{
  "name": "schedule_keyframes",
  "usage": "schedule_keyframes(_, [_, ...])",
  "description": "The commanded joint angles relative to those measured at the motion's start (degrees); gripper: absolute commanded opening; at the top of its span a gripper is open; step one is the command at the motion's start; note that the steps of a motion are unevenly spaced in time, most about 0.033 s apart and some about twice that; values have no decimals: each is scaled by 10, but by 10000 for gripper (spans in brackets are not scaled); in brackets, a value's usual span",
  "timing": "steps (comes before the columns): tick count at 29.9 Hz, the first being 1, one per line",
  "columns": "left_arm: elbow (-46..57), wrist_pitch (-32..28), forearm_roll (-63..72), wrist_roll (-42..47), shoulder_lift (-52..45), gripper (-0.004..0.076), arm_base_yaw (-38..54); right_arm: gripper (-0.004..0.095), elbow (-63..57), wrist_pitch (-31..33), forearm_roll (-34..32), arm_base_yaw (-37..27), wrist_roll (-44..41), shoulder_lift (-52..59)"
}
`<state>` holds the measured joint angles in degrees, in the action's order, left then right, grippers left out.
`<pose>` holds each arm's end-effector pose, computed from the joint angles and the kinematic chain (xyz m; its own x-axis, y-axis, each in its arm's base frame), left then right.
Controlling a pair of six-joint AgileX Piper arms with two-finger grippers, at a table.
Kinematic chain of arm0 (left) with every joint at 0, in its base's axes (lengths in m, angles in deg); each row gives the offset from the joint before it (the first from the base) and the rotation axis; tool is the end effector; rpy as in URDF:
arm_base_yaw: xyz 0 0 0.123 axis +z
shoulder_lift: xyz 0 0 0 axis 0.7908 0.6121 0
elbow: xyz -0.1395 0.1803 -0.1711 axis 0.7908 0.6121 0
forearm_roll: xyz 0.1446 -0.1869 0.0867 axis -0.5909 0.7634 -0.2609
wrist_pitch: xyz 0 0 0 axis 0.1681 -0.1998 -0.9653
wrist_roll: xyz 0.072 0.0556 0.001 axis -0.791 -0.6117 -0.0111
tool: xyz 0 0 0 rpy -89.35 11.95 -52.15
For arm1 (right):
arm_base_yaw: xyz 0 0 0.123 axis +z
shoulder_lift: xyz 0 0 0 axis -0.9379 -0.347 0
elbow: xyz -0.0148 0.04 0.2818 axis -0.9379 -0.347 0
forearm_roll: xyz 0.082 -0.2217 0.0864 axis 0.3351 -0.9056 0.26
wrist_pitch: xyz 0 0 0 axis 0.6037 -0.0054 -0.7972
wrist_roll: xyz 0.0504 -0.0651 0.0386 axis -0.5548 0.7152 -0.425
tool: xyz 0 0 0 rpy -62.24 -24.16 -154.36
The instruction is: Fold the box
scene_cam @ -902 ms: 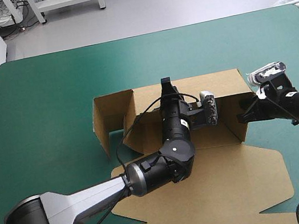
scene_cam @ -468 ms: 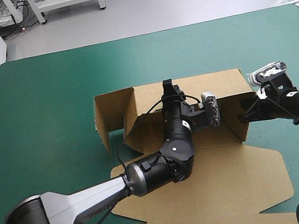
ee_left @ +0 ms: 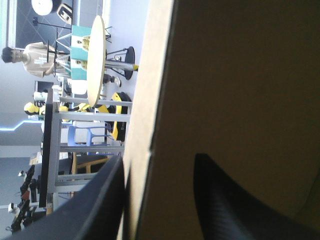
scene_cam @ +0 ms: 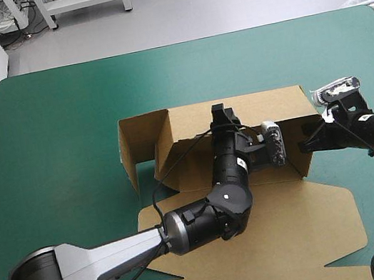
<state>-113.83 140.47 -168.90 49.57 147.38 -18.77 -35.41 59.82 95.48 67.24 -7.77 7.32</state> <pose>0.1940 -0.3513 0.3013 0.2087 0.9500 -0.2322 0.3821 0.1394 0.9135 0.2294 0.0281 0.3021 -0.6337 -0.2088 -0.7448 -0.4275 0.8970 0.1122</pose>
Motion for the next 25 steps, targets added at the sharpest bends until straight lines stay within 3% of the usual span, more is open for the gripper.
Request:
schedule_keyframes(1, [-15,-3,-53,33,-24,311,-26,-15,11,-6,-24,-1,-7,-12])
schedule_keyframes(17, [-15,65,-99,120,-25,304,-112,-15,55,-38,-25,-1,-21,-65])
schedule_keyframes(21, [-15,89,-119,146,-32,175,-112,-15,72,-29,-26,-1,-21,-65])
schedule_keyframes(24, [-15,83,-119,147,-52,-10,-112,-15,74,-26,-26,-1,-23,-65])
schedule_keyframes(25, [-15,75,-118,148,-60,-1,-112,-15,74,-26,-26,-1,-27,-65])
